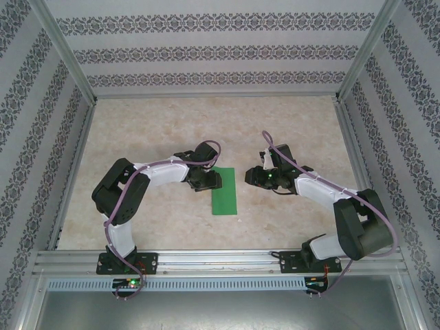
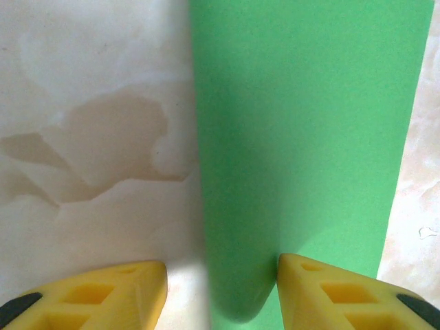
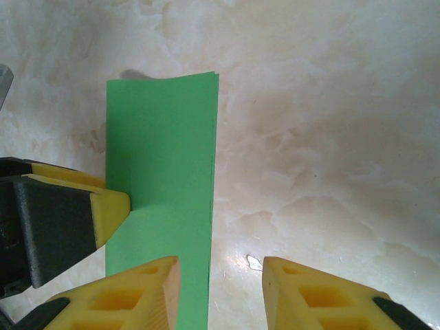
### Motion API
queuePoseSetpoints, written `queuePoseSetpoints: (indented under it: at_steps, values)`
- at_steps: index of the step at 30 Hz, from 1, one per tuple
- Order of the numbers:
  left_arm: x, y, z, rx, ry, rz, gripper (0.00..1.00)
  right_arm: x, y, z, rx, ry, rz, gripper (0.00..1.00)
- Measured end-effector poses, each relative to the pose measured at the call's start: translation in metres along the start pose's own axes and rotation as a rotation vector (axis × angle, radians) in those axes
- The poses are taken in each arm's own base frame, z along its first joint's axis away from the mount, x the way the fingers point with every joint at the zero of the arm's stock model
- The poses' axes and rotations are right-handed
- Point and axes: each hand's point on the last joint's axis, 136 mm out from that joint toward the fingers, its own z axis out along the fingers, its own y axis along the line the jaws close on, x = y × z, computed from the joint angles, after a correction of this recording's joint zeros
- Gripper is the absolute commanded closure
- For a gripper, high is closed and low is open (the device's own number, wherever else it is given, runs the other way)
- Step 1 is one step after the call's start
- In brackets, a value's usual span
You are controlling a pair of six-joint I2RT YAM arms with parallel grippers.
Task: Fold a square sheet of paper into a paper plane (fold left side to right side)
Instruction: First fold in half a square sheet of paper at the center of the table.
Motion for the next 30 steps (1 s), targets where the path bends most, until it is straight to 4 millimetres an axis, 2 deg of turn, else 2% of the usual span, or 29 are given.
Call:
queuePoseSetpoints:
  at_steps: [27, 30]
  values:
    - [0.0009, -0.0001, 0.0007, -0.027, 0.001, 0.02, 0.5, 0.0041, 0.001, 0.0038, -0.007, 0.019, 0.0, 0.64]
    - [0.0007, 0.0001, 0.0008, -0.029, 0.0, 0.02, 0.51, 0.0072, 0.0036, 0.0063, -0.018, 0.034, -0.004, 0.68]
